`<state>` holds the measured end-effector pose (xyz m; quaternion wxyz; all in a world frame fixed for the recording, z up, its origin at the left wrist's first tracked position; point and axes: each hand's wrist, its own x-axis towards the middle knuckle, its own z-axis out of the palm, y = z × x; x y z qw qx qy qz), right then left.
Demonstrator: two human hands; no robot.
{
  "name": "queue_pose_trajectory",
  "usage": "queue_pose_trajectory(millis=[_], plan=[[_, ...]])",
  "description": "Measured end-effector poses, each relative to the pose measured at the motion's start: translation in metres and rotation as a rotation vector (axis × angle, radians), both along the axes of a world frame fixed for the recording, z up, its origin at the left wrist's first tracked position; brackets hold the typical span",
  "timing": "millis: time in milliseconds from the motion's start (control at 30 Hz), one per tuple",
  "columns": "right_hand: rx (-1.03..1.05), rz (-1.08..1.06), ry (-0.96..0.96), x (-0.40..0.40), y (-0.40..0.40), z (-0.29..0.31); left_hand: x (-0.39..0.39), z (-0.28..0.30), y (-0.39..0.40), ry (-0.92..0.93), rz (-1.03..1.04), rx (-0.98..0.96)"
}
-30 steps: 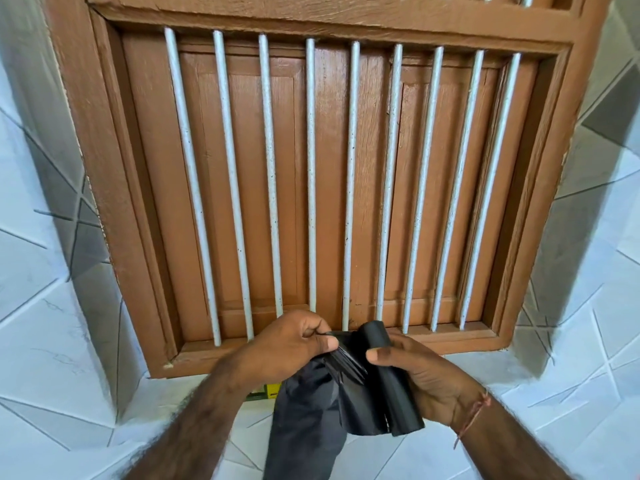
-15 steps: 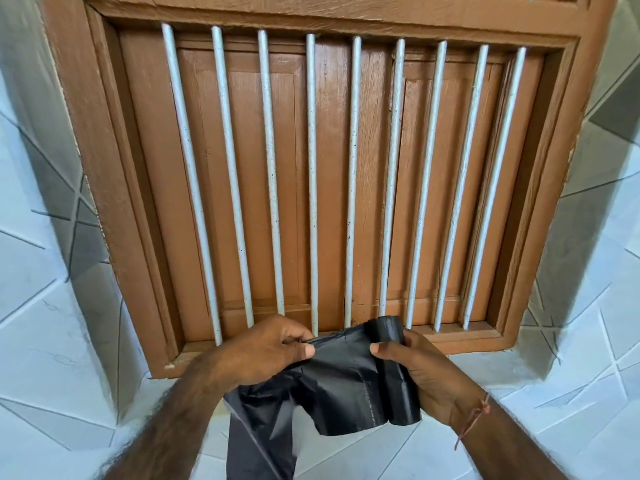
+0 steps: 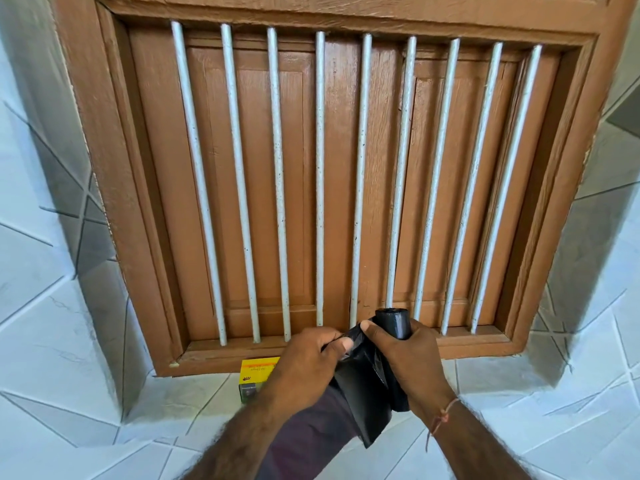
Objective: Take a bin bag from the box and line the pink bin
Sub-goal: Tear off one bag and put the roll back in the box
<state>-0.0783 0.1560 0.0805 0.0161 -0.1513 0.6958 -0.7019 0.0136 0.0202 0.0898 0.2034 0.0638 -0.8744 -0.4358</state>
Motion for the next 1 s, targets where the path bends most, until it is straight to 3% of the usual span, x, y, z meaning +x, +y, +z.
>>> queue_pose_trajectory(millis=[300,767,900,1000], plan=[[-0.021,-0.069,0.01,-0.003,-0.009,-0.008,0.0,-0.011,0.015,0.146,0.166,-0.124],[-0.031,-0.04,0.031,0.009,-0.029,-0.004,0.008,-0.025,0.013,0.287,0.313,-0.099],[-0.163,-0.178,-0.184,-0.012,-0.021,-0.002,0.017,-0.024,0.012,0.375,0.361,-0.186],[-0.258,-0.28,-0.266,-0.038,0.008,0.001,0.035,-0.012,0.009,0.344,0.411,-0.108]])
